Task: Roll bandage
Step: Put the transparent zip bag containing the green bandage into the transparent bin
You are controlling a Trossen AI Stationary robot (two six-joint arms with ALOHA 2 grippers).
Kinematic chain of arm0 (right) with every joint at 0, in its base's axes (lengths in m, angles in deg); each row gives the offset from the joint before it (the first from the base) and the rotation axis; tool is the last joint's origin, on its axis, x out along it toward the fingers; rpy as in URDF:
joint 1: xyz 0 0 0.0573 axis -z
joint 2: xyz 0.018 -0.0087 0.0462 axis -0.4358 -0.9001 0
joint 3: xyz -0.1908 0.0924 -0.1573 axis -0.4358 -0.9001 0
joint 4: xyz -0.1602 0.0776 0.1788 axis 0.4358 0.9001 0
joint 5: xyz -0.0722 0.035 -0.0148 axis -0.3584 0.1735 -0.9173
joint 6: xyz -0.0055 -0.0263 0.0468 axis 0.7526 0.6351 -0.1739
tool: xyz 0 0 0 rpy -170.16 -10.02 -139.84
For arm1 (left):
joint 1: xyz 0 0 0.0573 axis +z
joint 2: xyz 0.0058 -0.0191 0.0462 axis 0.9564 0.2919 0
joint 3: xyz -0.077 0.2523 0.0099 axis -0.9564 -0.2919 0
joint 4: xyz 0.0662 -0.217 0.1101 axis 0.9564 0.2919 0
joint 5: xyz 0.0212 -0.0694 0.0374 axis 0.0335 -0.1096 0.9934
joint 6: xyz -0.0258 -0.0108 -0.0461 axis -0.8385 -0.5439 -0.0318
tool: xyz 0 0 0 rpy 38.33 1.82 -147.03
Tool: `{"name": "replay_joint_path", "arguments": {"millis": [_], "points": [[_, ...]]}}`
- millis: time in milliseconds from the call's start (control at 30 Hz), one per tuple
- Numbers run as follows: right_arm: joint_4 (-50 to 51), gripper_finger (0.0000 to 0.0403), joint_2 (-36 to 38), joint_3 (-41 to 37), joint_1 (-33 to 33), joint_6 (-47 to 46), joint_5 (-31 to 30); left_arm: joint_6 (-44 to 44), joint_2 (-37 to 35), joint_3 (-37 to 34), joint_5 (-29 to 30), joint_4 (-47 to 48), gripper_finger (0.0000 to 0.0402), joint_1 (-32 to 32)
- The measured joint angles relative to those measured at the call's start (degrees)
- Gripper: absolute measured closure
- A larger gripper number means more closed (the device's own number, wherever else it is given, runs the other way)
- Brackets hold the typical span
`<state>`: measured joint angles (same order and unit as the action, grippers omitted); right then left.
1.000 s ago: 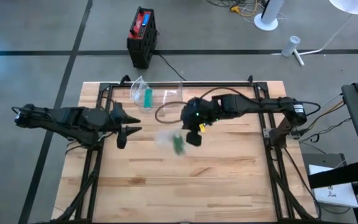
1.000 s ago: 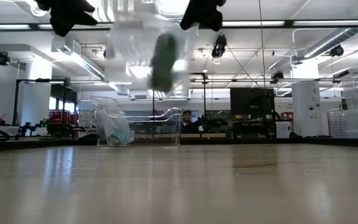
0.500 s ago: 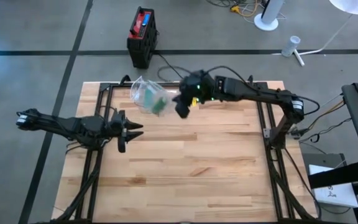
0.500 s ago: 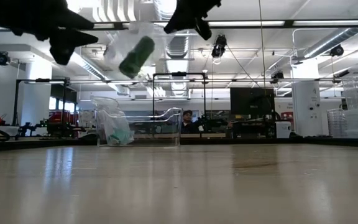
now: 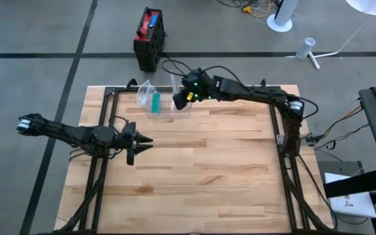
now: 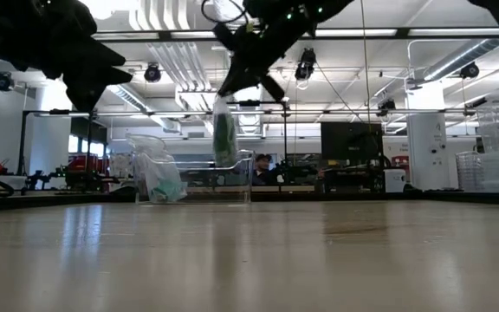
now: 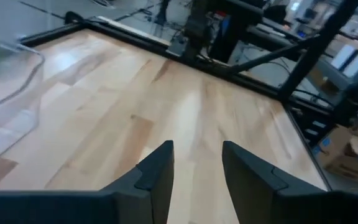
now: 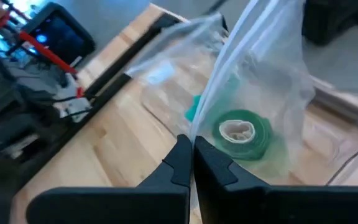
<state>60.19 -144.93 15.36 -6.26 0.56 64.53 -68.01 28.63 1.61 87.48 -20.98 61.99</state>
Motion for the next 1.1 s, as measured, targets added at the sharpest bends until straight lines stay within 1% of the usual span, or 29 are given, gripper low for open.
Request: {"name": "replay_joint_path", "arguments": {"millis": [67,167,300,367,500,667,733,800,900,1000,1100], "points": [[-1.18,0.0403,-1.96,0.00,0.08,-2.26,0.03,0.04,0.02,-0.02,-1.10,-0.29,0.0276,-0.10],[-4.24,0.0403,-5.11,0.39,-0.45,-4.84,1.70,0.24,-0.07,-0.04,-1.13,-0.23,0.0280,-0.54],[-8.47,0.0403,-10.20,2.37,-1.05,-8.53,2.17,0.35,-0.15,0.02,-1.29,-0.97,0.0285,-0.60],[-10.80,0.0403,-13.11,3.86,-1.12,-9.96,2.26,0.31,-0.04,0.05,-2.57,-2.09,0.0285,-0.60],[-12.09,0.0403,-19.38,9.45,-1.19,-12.04,2.55,-0.17,0.02,0.05,-3.83,-4.31,0.0281,-0.76],[-11.89,0.0402,-27.08,19.77,-1.47,-11.29,5.06,1.68,-0.12,0.05,-4.10,-12.42,0.0271,-1.22],[-11.21,0.0395,-29.39,23.70,-1.68,-9.53,5.19,3.05,-0.18,0.05,-4.10,-14.87,0.0265,-1.22],[-9.18,0.0379,-30.95,27.21,-1.70,-7.00,5.63,3.76,-0.62,0.05,-4.10,-15.65,0.0261,-1.19],[-4.21,0.0342,-31.84,30.71,-1.70,-2.38,6.02,3.67,-1.29,0.05,-4.10,-15.74,0.0254,-1.19],[-0.08,0.0299,-31.70,32.11,-1.70,4.16,5.93,3.35,-1.92,0.06,-4.10,-15.76,0.0249,-1.19],[0.89,0.0255,-30.37,32.04,-1.70,6.48,5.61,3.12,-2.09,0.07,-4.10,-15.79,0.0244,-1.19]]}}
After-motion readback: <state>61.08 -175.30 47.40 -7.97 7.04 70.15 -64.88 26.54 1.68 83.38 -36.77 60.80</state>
